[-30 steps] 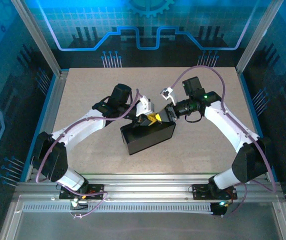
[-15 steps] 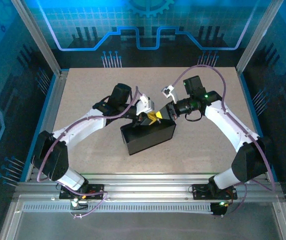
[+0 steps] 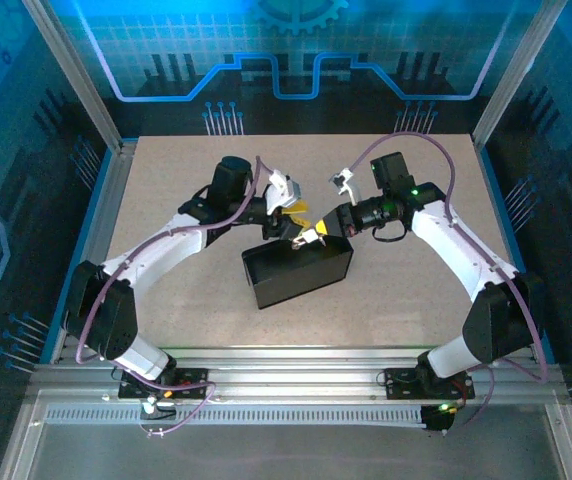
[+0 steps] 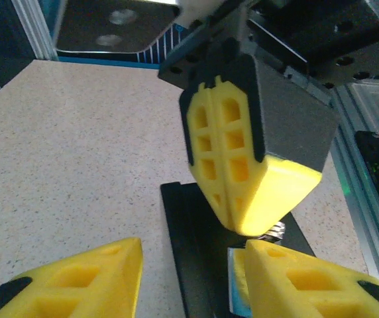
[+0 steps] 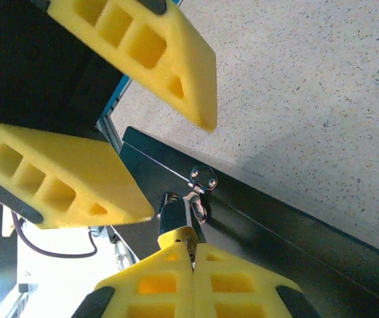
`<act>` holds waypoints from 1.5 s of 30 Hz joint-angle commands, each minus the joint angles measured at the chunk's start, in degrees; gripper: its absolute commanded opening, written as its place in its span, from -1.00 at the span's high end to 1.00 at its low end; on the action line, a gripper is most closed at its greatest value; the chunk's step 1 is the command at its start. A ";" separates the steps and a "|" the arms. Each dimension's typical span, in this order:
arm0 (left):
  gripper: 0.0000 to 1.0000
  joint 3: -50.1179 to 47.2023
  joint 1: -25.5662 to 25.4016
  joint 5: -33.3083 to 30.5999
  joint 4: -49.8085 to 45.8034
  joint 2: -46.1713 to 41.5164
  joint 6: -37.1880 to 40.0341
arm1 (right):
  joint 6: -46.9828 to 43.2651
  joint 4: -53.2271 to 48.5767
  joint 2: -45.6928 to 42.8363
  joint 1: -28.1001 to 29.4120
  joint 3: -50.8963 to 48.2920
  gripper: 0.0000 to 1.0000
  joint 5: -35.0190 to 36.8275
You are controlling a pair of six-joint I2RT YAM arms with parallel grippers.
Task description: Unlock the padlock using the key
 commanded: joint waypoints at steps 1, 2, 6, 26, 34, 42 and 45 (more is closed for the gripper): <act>0.07 0.36 0.84 -2.58 2.01 -2.37 -3.79 | -0.92 -3.61 1.22 -0.94 0.60 0.80 0.00; 0.06 -0.29 0.95 -4.20 2.29 -2.65 -5.03 | -1.81 -4.71 1.78 -1.08 1.03 0.80 -0.05; 0.07 -2.74 0.93 -5.69 2.20 -4.13 -5.86 | -2.44 -4.09 2.09 -1.59 0.75 0.88 -2.18; -0.05 -7.94 1.39 -20.52 1.82 -9.19 -13.37 | -19.81 -6.52 2.10 2.09 3.77 -0.06 2.83; -0.06 -5.13 2.16 -25.50 -5.25 -8.13 -19.58 | -30.01 -2.64 -0.25 7.86 -0.80 -0.13 14.52; -0.06 -6.14 2.14 -26.59 -13.03 -9.34 -20.82 | -35.89 0.46 -0.13 11.24 -2.13 -0.08 24.91; -0.06 -7.68 2.10 -26.98 -13.46 -10.13 -21.43 | -37.41 0.06 0.23 12.38 -1.73 0.06 26.07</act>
